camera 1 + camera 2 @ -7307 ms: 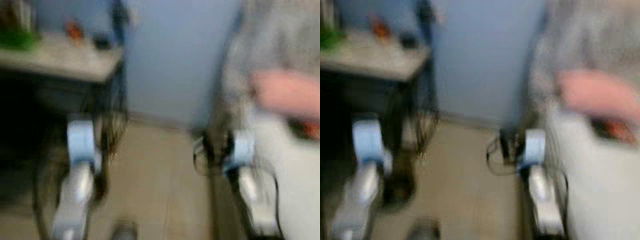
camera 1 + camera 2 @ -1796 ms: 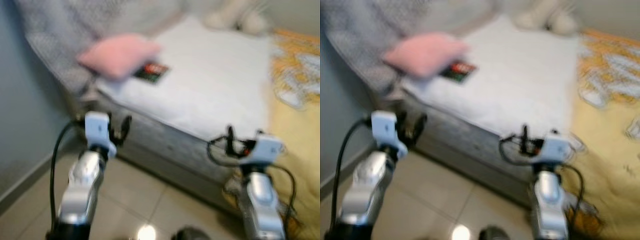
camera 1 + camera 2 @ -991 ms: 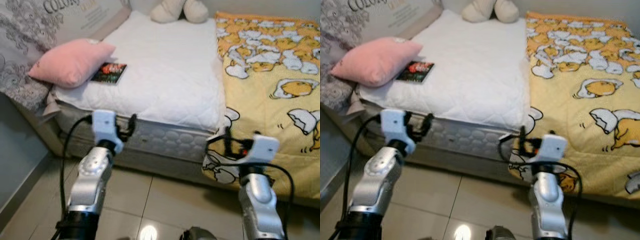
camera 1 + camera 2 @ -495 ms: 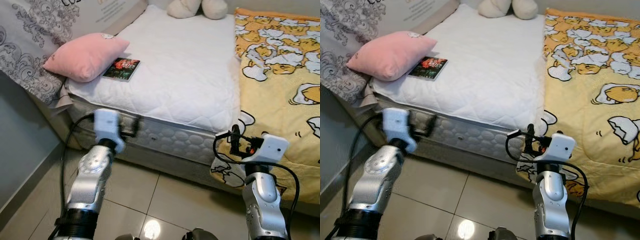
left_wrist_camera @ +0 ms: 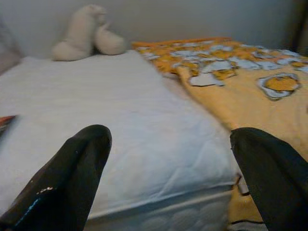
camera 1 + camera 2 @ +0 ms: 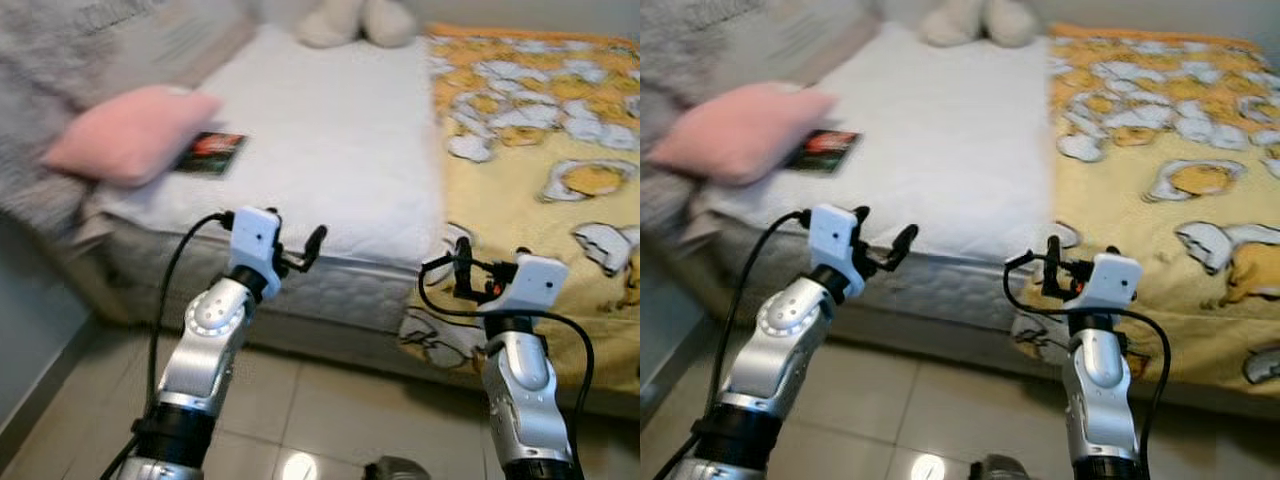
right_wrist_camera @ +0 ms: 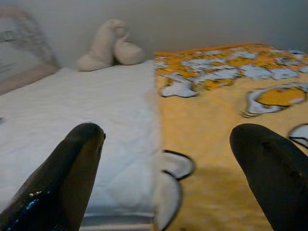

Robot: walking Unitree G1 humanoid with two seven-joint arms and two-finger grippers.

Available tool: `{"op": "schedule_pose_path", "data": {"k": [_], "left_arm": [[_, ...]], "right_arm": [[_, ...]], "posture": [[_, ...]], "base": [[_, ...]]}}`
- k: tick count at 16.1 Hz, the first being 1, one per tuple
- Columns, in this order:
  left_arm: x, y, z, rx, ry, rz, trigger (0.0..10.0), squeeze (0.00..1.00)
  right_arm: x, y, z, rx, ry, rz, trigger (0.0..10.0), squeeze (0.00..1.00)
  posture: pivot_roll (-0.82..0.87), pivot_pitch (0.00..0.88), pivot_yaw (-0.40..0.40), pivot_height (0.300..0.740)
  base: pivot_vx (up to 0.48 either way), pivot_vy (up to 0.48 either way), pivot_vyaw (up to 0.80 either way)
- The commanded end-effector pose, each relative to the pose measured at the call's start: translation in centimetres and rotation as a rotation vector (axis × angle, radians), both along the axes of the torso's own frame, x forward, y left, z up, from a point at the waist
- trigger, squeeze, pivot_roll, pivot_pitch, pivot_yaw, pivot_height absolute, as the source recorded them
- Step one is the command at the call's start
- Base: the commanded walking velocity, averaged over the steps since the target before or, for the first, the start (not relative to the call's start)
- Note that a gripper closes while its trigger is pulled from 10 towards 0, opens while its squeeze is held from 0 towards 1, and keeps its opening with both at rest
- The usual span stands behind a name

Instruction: Clean up the room

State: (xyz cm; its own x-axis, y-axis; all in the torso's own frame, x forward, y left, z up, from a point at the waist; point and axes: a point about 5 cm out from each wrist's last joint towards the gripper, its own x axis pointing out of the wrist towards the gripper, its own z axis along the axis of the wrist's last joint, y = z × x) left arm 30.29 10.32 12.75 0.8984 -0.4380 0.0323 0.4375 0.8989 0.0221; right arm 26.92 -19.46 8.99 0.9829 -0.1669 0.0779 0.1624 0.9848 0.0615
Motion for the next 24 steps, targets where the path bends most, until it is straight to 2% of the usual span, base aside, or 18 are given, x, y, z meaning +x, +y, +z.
{"op": "schedule_pose_path", "data": {"k": [1, 11, 15, 19, 24], "left_arm": [[0.2, 0.3, 0.2, 0.016, -0.009, 0.005, 10.0, 0.0], [0.1, -0.6, 0.6, 0.014, -0.046, -0.045, 10.0, 0.0], [-0.3, -1.2, 0.6, 0.008, -0.057, -0.085, 10.0, 0.0], [-0.2, -1.3, 0.4, 0.007, -0.037, -0.071, 10.0, 0.0], [-0.2, -1.1, 0.5, 0.009, -0.038, -0.053, 10.0, 0.0]], "right_arm": [[0.5, 0.6, 0.2, 0.003, -0.007, 0.015, 10.0, 0.0], [0.7, 0.6, 0.2, 0.003, -0.012, 0.017, 10.0, 0.0], [0.4, 0.3, -0.3, 0.012, 0.016, -0.004, 10.0, 0.0], [0.3, 0.4, -0.2, 0.002, 0.003, 0.001, 10.0, 0.0], [0.3, 0.5, -0.3, -0.003, 0.008, 0.008, 10.0, 0.0]], "posture": [[-0.06, 0.0, 0.03, 0.71], [-0.06, 0.0, 0.037, 0.71], [-0.07, 0.0, 0.043, 0.71], [-0.07, 0.0, 0.05, 0.71], [-0.07, 0.0, 0.051, 0.71]], "base": [[0.48, 0.0, 0.0], [0.48, 0.0, 0.0], [0.48, 0.0, -0.6], [0.095, 0.0, 0.0], [0.348, -0.327, 0.0]]}}
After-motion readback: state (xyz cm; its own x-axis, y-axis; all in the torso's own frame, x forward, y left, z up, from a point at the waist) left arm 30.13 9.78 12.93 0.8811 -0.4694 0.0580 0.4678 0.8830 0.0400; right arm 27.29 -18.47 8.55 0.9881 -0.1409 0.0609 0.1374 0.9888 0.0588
